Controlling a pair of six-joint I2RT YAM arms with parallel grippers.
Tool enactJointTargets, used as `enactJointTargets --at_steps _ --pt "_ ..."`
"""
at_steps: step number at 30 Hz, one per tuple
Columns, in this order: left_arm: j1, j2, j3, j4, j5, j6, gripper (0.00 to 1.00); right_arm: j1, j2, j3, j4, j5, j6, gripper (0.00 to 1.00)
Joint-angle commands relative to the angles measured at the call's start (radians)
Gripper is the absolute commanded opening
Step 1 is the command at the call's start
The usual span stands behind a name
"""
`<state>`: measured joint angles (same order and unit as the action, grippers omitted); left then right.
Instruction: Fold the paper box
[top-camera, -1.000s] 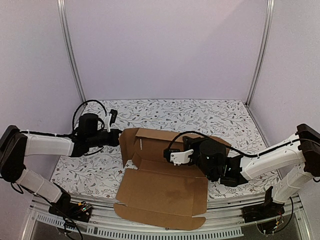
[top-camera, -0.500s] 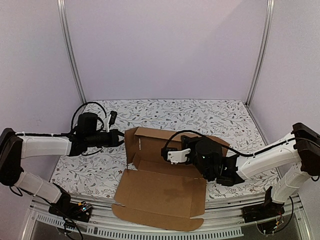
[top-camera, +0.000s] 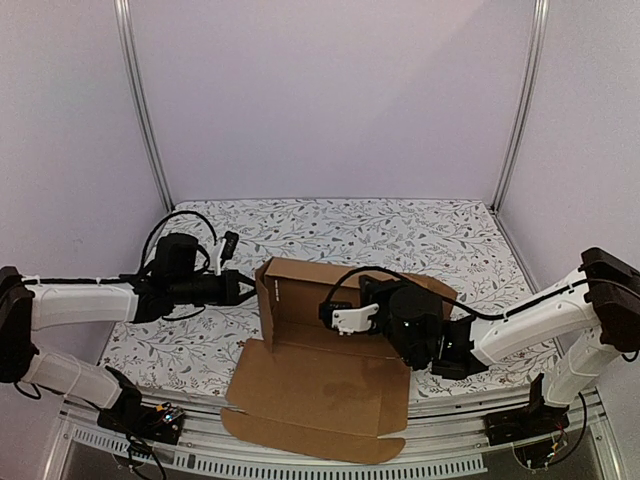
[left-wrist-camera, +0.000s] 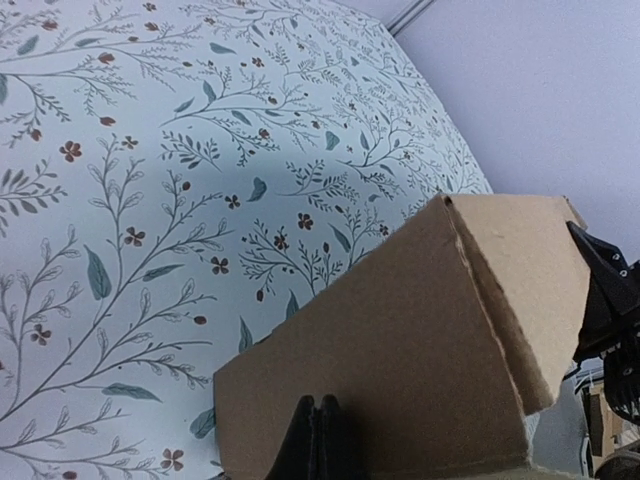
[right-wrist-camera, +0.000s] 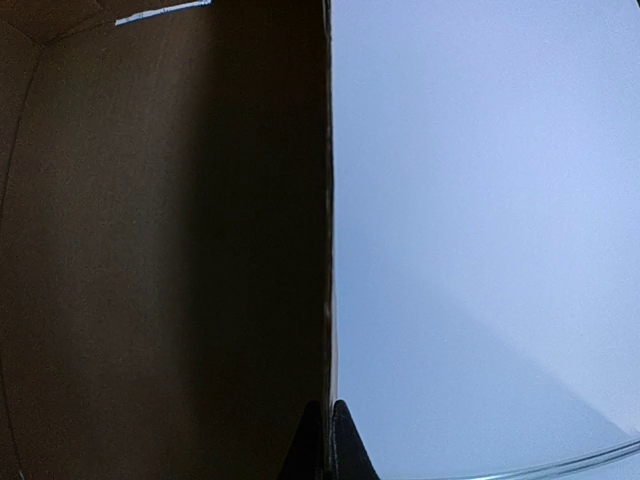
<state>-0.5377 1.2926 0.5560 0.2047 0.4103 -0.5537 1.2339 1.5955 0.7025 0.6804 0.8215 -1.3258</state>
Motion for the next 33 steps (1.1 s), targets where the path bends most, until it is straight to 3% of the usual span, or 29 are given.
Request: enactJointTargets --at_steps 1,4,9,21,33 --pt "-0.037 -0.072 -0.053 -0.006 -0.033 0.005 0.00 0.025 0.036 -0.031 0.005 0.014 -0.005 0.00" --pt "-0.050 -0.119 -0.089 0.007 -0.039 0.016 0.00 0.026 0.046 -0.029 0.008 0.018 -0.003 0.00" --pt "-0.076 -0.159 -0.118 0.012 -0.053 0.058 0.08 0.032 0.058 -0.022 0.011 0.016 -0.003 0.00" --pt "-0.093 -0.129 -0.104 0.013 -0.088 0.133 0.16 0.042 0.067 -0.015 0.011 0.024 -0.004 0.00" --pt "-0.132 -0.067 -0.065 0.053 -0.123 0.162 0.39 0.056 0.082 -0.004 -0.001 0.026 0.002 0.00"
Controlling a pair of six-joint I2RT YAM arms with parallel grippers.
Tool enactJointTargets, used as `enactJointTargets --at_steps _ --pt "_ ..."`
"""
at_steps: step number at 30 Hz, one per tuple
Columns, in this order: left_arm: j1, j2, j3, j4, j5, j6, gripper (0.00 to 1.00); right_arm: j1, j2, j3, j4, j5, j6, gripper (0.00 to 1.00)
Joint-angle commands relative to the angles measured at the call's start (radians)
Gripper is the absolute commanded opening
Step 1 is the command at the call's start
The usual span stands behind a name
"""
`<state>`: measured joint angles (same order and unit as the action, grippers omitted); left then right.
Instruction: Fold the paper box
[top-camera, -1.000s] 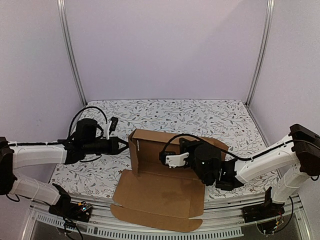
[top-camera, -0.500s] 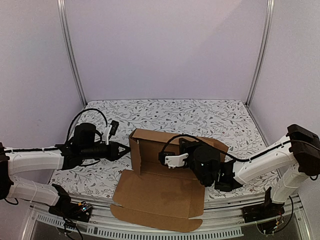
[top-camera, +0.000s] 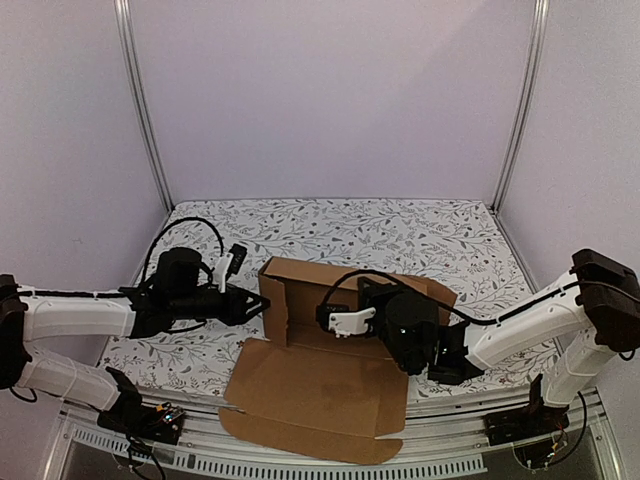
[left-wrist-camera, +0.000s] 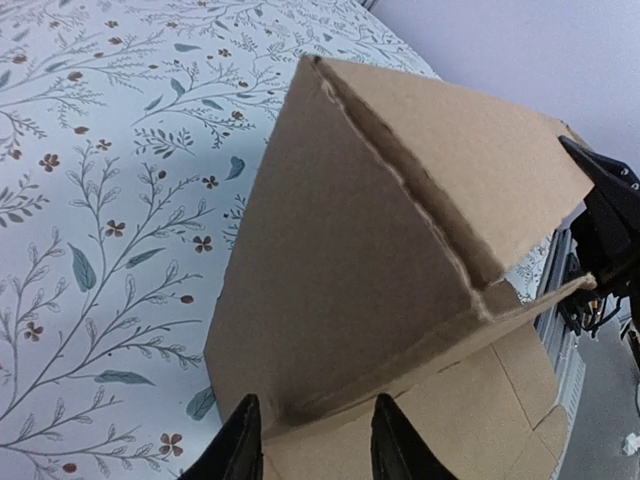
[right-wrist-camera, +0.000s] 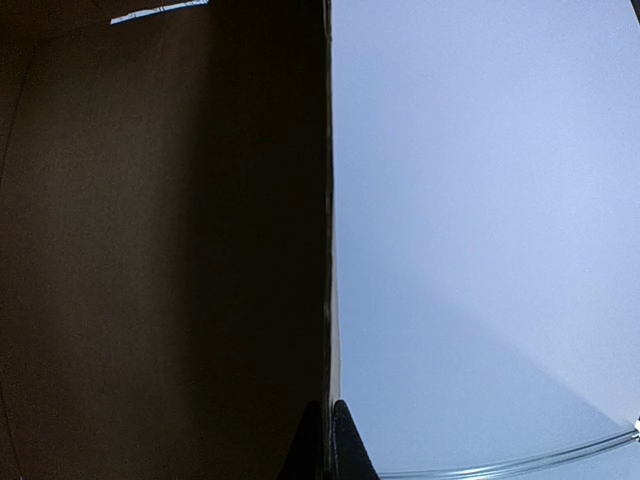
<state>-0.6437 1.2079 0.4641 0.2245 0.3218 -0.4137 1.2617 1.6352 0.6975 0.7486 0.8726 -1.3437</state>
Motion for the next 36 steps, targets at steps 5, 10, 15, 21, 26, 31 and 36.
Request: enactJointTargets --at_steps 5,10,15,21,26,31,36 --pt "-0.051 0.034 0.045 0.025 -0.077 0.046 0.42 0.033 0.049 0.014 -0.082 -0.019 0.021 0.00" --pt "-0.081 0.036 0.054 0.019 -0.147 0.075 0.43 0.034 0.037 0.030 -0.130 -0.017 0.036 0.00" --pt "-0.129 0.056 0.060 0.033 -0.248 0.107 0.45 0.038 0.021 0.056 -0.202 -0.016 0.079 0.00" --pt "-0.197 0.097 0.067 0.062 -0.380 0.139 0.45 0.045 -0.001 0.093 -0.301 -0.014 0.127 0.00" --pt "-0.247 0.111 0.066 0.086 -0.495 0.167 0.40 0.047 -0.006 0.100 -0.326 -0.007 0.131 0.00" --pt "-0.260 0.110 0.063 0.091 -0.540 0.183 0.35 0.051 -0.025 0.112 -0.370 -0.004 0.140 0.00" --pt "-0.260 0.112 0.059 0.116 -0.540 0.184 0.18 0.067 -0.039 0.127 -0.415 0.004 0.157 0.00"
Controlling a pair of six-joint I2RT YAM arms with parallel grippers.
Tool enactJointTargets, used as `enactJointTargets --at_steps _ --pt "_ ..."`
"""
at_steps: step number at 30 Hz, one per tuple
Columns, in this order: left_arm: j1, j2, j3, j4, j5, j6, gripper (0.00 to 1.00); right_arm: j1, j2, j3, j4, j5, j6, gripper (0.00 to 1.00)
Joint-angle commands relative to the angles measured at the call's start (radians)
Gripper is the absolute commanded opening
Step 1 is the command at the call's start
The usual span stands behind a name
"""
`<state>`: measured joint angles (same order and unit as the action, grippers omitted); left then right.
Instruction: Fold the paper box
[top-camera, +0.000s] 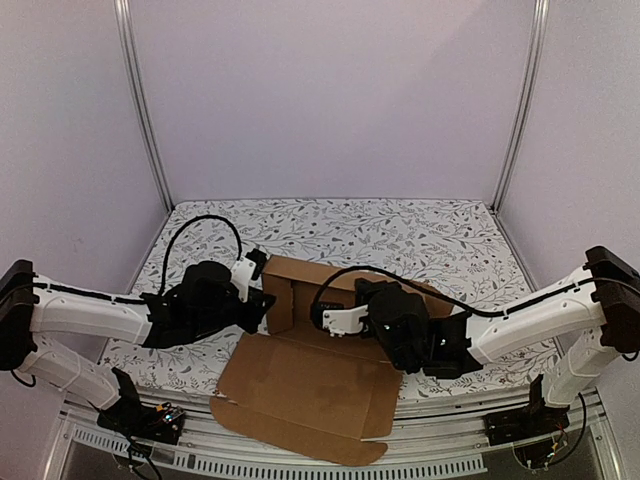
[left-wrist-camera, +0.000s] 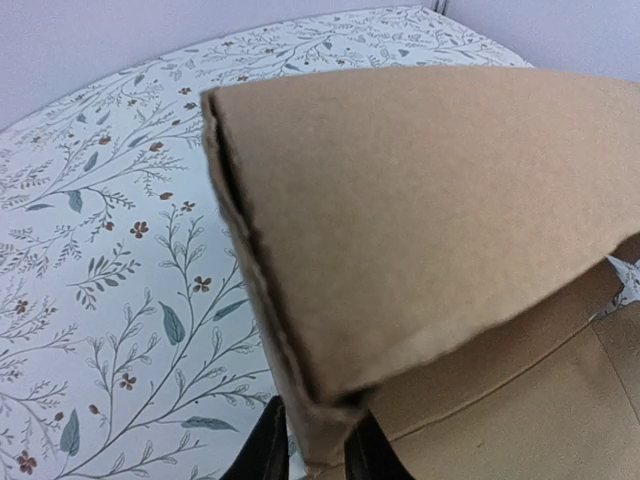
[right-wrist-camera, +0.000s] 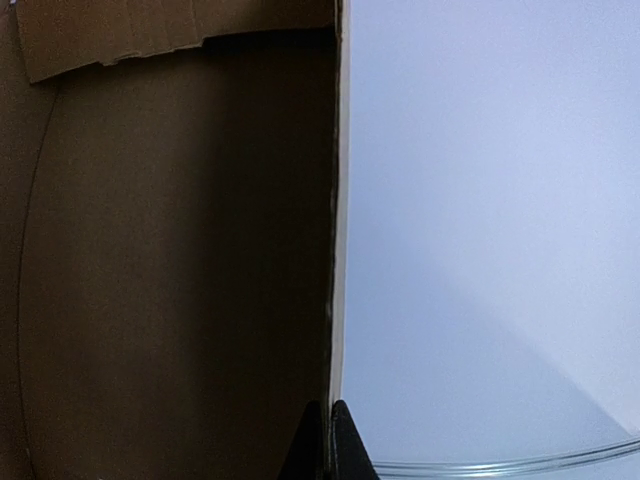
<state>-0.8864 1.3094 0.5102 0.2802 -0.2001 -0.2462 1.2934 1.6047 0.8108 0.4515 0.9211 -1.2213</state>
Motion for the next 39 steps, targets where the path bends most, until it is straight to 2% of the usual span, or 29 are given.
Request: enactJointTargets --at_steps 1,6,13,17,21,28,34,39 --pt "-0.018 0.016 0.015 0.063 -0.015 0.019 0.14 0.038 -0.011 0.019 -0.136 -0.043 0.040 0.00" --pt "-0.019 0.027 0.029 0.071 -0.004 0.024 0.00 0.051 -0.016 0.057 -0.233 -0.050 0.126 0.00" --pt "-0.022 0.027 0.041 0.094 0.000 0.030 0.00 0.068 0.005 0.081 -0.257 -0.051 0.190 0.00" --pt "-0.026 0.028 0.046 0.096 -0.002 0.036 0.00 0.070 0.005 0.112 -0.284 -0.064 0.233 0.19" --pt "-0.030 0.027 0.048 0.093 0.002 0.042 0.00 0.070 -0.021 0.136 -0.314 -0.128 0.286 0.33" --pt "-0.032 0.038 0.061 0.076 0.014 0.058 0.00 0.055 -0.125 0.276 -0.582 -0.314 0.460 0.55" --pt "-0.032 0.080 0.091 0.074 0.042 0.102 0.00 -0.012 -0.219 0.383 -0.775 -0.568 0.639 0.61" --pt "-0.031 0.133 0.137 0.077 0.088 0.154 0.00 -0.092 -0.268 0.416 -0.809 -0.707 0.776 0.63"
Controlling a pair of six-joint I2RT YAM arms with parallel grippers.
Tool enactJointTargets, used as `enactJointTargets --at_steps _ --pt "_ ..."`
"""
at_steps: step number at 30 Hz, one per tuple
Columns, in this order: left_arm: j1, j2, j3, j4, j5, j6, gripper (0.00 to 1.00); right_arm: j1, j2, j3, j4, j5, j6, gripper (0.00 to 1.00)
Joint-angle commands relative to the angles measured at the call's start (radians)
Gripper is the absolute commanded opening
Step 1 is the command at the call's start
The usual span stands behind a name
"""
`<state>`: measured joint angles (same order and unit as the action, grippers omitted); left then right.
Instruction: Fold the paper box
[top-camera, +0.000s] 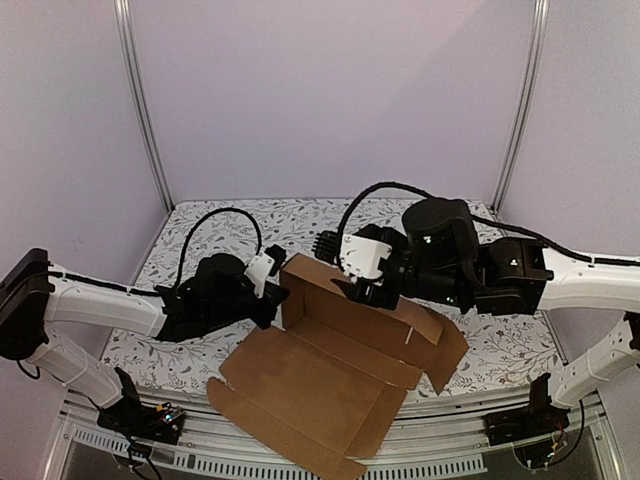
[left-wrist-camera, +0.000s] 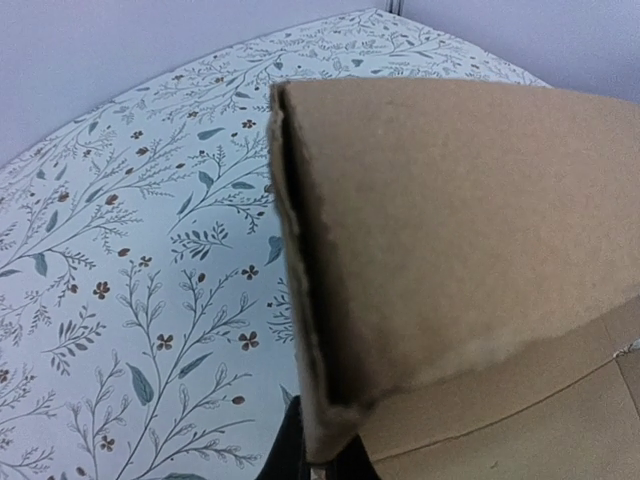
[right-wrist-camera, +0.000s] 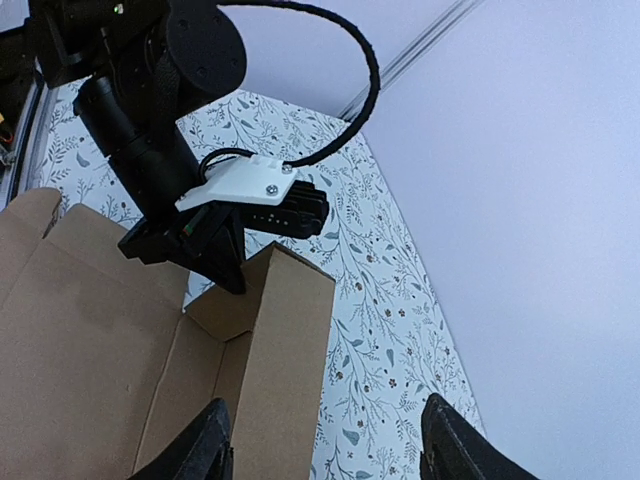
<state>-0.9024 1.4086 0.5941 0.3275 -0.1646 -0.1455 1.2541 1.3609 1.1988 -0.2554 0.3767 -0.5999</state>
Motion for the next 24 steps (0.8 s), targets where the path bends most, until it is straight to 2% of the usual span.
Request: enactJointTargets --at_steps 1,7,9,14,19,20,22,23,24 --pt "-0.014 0.045 0.064 0.033 0.068 0.062 0.00 -0.066 -0.025 0.036 -0.107 -0.172 0.179 0.63" --pt "0.002 0.122 0.099 0.120 0.209 0.170 0.00 -0.185 0.015 0.113 -0.165 -0.230 0.362 0.61" --pt "0.030 0.159 0.131 0.108 0.280 0.169 0.00 -0.225 0.028 0.128 -0.171 -0.261 0.444 0.60" --pt "0.093 0.243 0.193 0.136 0.468 0.165 0.00 -0.285 0.071 0.136 -0.144 -0.300 0.532 0.52" --pt "0.097 0.320 0.264 0.115 0.472 0.180 0.00 -0.321 0.107 0.118 -0.094 -0.319 0.593 0.30" --pt "0.097 0.328 0.266 0.122 0.468 0.178 0.00 -0.321 0.113 0.109 -0.079 -0.320 0.594 0.23" --pt "0.097 0.342 0.266 0.133 0.463 0.173 0.00 -0.323 0.124 0.100 -0.053 -0.320 0.629 0.04" --pt "0.095 0.346 0.264 0.137 0.461 0.169 0.00 -0.324 0.130 0.097 -0.040 -0.323 0.641 0.00" --pt "0.095 0.347 0.261 0.142 0.459 0.167 0.00 -0.322 0.140 0.093 -0.030 -0.326 0.647 0.00"
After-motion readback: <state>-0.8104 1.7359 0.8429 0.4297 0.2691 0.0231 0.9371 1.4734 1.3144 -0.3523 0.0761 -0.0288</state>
